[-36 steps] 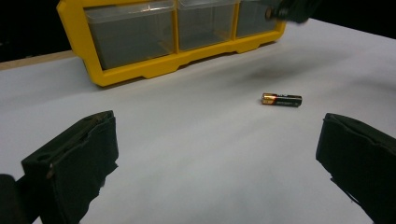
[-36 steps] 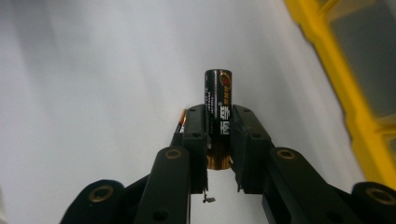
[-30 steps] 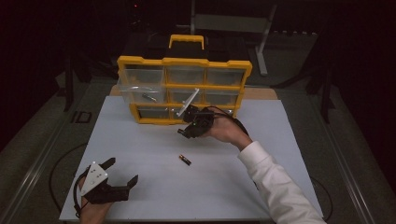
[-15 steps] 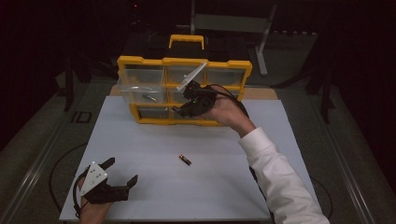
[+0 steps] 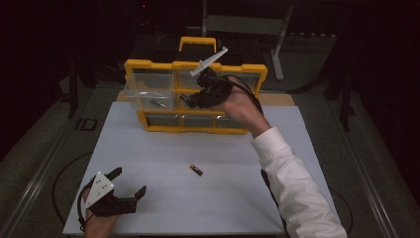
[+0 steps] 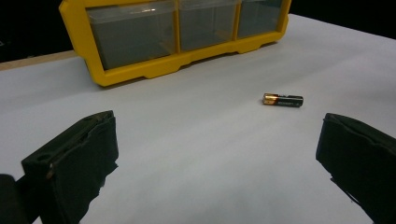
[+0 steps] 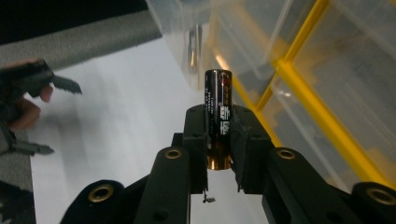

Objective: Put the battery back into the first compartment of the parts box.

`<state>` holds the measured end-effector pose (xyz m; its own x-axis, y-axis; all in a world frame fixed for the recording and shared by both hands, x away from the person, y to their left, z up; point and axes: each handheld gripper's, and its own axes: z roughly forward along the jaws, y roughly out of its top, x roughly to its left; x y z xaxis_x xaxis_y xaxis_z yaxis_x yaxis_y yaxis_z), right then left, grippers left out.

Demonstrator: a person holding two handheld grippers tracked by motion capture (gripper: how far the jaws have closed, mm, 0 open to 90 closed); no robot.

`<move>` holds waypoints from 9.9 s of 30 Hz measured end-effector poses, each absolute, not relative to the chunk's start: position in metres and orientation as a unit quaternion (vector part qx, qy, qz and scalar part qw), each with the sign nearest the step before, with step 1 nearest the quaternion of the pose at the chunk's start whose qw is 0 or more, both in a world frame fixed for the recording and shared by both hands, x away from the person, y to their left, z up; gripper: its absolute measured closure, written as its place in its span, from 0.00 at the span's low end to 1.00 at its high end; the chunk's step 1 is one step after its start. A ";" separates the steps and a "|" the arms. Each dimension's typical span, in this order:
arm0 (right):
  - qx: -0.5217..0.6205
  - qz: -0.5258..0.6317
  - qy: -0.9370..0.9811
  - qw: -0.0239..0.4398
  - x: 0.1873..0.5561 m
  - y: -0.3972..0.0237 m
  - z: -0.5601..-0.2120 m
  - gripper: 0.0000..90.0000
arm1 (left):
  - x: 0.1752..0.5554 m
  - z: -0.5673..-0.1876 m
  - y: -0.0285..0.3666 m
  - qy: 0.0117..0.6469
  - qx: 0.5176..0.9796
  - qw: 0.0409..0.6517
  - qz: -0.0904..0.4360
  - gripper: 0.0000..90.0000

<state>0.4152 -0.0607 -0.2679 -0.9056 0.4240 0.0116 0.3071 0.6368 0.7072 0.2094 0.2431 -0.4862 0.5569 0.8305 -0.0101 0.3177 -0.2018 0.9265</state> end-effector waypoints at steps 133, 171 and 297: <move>0.206 0.142 0.968 0.033 0.365 -0.031 -0.487 0.85 | 0.209 -0.487 0.242 0.390 0.735 0.492 0.257 0.00; 0.214 0.263 0.939 0.064 0.389 -0.046 -0.377 0.85 | 0.210 -0.487 0.240 0.388 0.736 0.492 0.254 0.00; 0.293 0.383 0.866 0.135 0.364 -0.129 -0.362 0.15 | 0.212 -0.487 0.240 0.390 0.732 0.497 0.254 0.00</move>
